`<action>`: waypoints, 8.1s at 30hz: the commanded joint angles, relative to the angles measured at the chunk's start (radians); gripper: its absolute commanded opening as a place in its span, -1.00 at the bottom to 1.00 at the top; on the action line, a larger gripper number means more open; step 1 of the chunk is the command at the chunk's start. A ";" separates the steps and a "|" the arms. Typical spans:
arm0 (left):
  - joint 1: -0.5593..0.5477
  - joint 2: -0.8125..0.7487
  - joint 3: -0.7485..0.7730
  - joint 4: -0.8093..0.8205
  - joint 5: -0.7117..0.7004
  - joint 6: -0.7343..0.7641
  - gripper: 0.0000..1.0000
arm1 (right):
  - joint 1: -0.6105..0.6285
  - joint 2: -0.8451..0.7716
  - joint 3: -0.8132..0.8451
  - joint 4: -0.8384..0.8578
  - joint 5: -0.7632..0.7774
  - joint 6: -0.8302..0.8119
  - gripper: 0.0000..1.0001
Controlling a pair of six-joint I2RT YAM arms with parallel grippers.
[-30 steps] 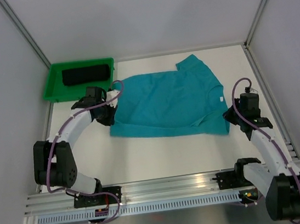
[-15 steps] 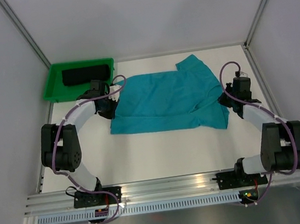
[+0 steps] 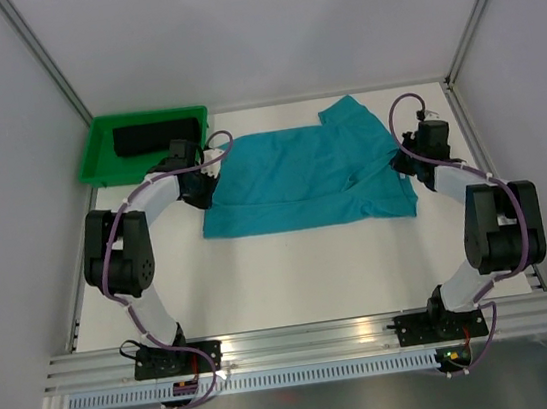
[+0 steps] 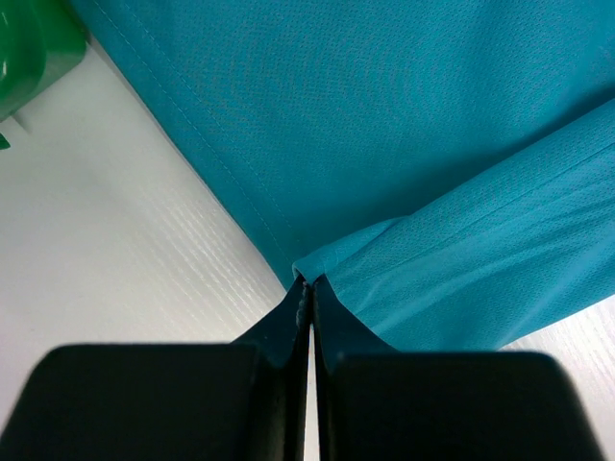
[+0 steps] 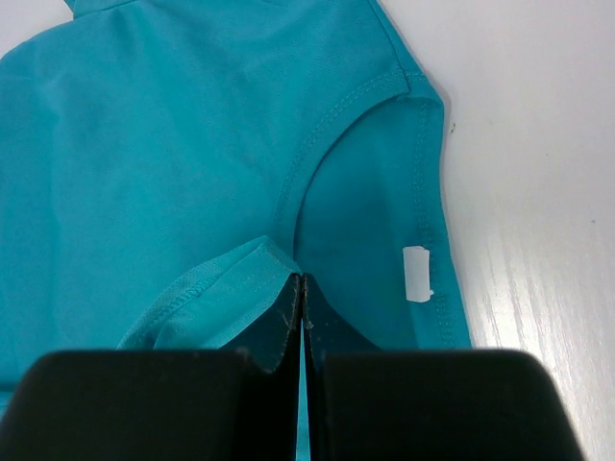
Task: Roll the t-shirts
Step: Fold the tshirt
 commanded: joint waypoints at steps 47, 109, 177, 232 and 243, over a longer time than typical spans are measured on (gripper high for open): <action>-0.004 0.021 -0.122 0.018 -0.082 -0.018 -0.04 | -0.026 -0.236 -0.171 -0.395 0.296 0.034 -0.99; 0.042 -0.519 -0.357 -0.458 0.188 0.241 0.25 | -0.040 -1.067 -0.121 -0.939 0.476 0.427 0.28; -0.007 -0.012 -0.010 0.214 -0.047 0.068 -0.95 | 0.218 0.304 0.645 -0.458 0.332 -0.084 -0.99; -0.152 -0.246 -0.334 0.154 -0.039 0.195 0.02 | 0.236 -0.279 -0.164 -0.257 0.299 0.015 -0.93; -0.197 -0.340 -0.372 0.173 -0.069 0.202 0.04 | 0.236 -0.282 -0.156 -0.265 0.304 0.012 -0.93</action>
